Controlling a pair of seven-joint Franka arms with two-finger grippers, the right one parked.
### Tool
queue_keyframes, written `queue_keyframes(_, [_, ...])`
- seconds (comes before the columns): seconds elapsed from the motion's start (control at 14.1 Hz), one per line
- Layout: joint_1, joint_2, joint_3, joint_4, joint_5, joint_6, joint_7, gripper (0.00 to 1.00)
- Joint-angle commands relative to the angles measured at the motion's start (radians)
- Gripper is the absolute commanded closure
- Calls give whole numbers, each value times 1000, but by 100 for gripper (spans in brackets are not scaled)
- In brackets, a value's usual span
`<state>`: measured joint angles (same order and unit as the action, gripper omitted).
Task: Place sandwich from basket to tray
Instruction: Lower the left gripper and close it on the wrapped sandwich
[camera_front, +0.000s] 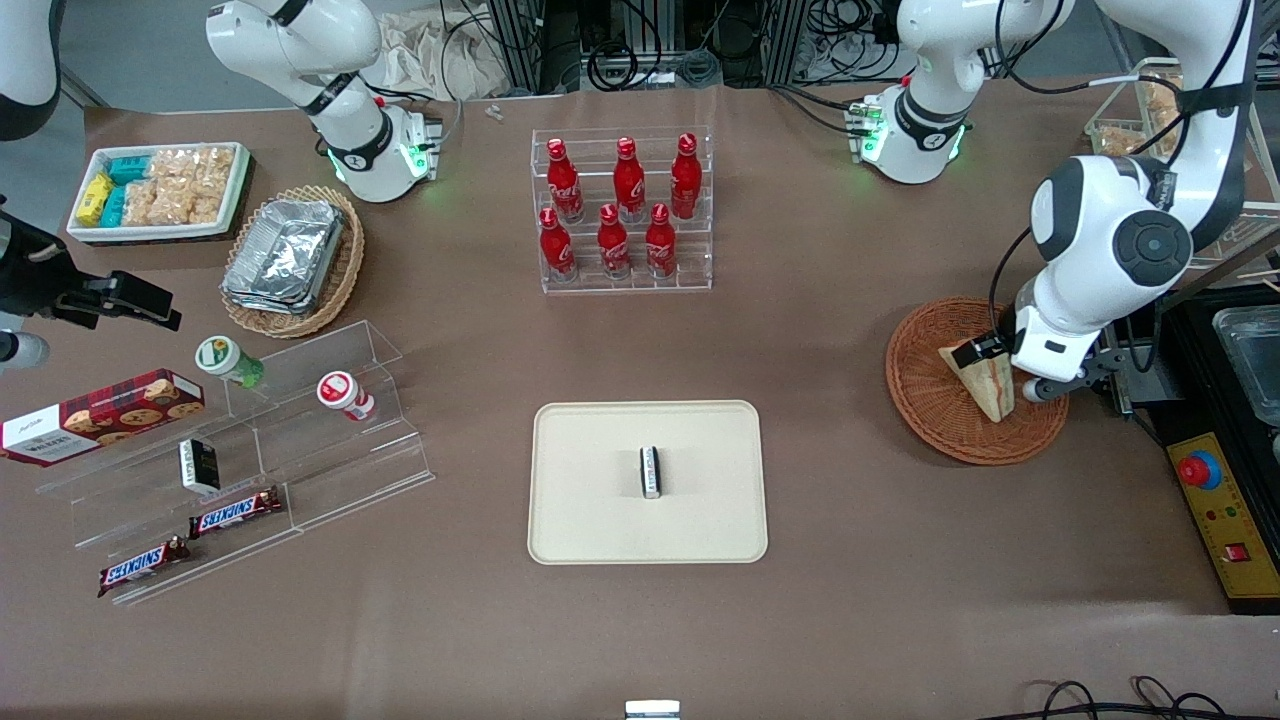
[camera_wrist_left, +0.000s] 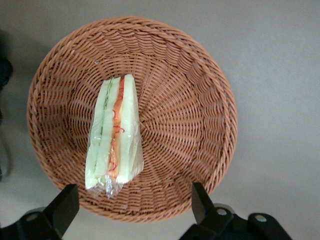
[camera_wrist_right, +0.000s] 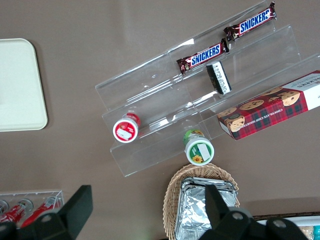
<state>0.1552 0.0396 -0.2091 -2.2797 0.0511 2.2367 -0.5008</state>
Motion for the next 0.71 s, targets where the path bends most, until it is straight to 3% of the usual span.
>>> queue_keyframes(0.0, [40, 0, -4, -78, 18, 121, -59, 0])
queue_keyframes(0.5, [41, 48, -3, -96, 24, 185, -139, 0])
queue_keyframes(0.64, [44, 68, -3, -96, 87, 185, -151, 0])
